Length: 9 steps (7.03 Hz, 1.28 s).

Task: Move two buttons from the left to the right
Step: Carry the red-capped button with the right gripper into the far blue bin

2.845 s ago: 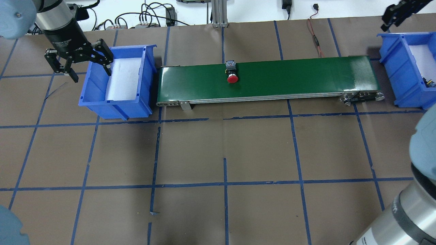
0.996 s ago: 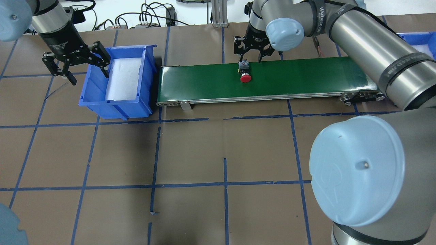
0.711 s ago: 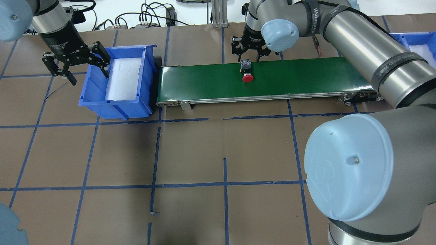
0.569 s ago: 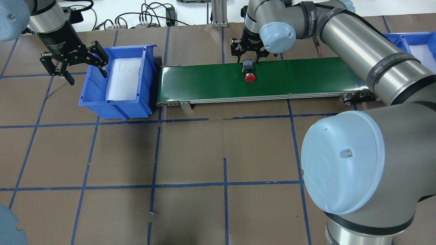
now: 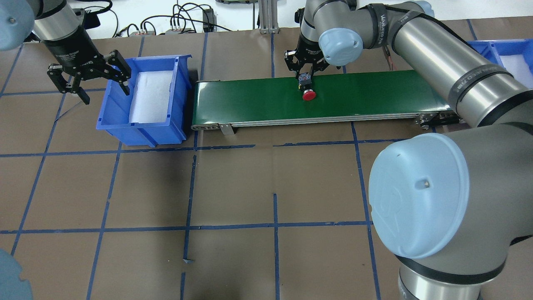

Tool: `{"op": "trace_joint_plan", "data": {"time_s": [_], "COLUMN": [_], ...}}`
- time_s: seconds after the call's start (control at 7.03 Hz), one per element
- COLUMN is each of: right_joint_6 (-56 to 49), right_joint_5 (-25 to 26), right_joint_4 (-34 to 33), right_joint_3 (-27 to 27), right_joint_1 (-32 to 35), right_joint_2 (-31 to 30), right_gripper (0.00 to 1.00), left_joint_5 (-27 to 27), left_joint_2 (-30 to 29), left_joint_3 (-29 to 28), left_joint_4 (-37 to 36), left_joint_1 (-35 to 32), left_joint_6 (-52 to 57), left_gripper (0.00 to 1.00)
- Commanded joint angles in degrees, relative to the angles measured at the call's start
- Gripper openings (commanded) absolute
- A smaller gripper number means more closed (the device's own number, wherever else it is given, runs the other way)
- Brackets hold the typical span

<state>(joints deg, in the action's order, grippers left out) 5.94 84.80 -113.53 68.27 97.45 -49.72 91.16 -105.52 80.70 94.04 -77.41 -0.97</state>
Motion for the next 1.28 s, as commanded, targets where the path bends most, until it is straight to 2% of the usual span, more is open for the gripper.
{"op": "trace_joint_plan", "data": {"time_s": [0.0,0.28,0.43,0.71,1.14], "right_joint_6": [-8.5,-22.5,-29.1,-43.7,-55.0], "right_joint_5": [-0.1,0.4,2.6,2.8,5.0], "right_joint_4": [3.6,12.1,13.8,14.2,14.4], "right_joint_3": [-0.8,-3.9,-4.3,-4.5,-5.2], "right_joint_1": [-5.6,-13.3,-17.3,-26.5,-36.8], "right_joint_2": [-2.5,-4.9,-6.2,-6.7,-8.2], "right_gripper": [0.09,0.09,0.09,0.08,0.09], "left_joint_5": [0.0,-0.1,-0.1,-0.1,-0.1], "left_joint_2": [-0.1,-0.1,-0.1,-0.1,-0.1], "left_joint_3": [0.0,0.0,0.1,0.1,0.1], "left_joint_4": [0.0,0.0,0.0,0.0,0.0], "left_joint_1": [0.1,0.1,0.1,0.0,0.0], "left_joint_6": [0.0,0.0,0.0,0.0,0.0], "left_gripper": [1.0,1.0,1.0,1.0,1.0]}}
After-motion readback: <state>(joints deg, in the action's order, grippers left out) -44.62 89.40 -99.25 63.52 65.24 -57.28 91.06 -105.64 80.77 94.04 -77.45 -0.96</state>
